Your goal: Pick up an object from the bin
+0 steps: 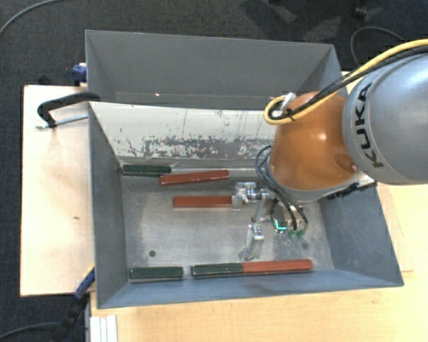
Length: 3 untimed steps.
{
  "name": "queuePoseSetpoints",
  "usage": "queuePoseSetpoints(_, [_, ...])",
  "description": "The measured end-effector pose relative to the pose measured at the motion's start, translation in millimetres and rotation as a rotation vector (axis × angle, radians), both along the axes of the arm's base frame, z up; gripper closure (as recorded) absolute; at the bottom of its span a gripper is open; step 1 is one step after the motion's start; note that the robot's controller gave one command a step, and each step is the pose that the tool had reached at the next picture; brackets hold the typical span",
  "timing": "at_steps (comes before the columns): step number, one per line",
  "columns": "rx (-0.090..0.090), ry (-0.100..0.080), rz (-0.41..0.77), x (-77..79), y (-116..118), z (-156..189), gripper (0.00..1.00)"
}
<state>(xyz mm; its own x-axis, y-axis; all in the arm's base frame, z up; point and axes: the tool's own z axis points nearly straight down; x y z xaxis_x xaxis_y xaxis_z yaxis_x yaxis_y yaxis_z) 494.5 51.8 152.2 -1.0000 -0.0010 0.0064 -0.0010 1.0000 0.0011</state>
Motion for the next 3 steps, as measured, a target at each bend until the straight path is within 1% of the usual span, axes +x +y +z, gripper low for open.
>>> queuePoseSetpoints(1, [0.003, -0.013, 0.207, 47.2, 76.6, -82.5, 0.0])
queuePoseSetpoints(2, [-0.001, -0.015, -0.003, 74.2, 24.3, -54.9, 0.0])
queuePoseSetpoints(3, [0.002, -0.013, -0.193, 89.1, 9.9, -80.6, 0.0])
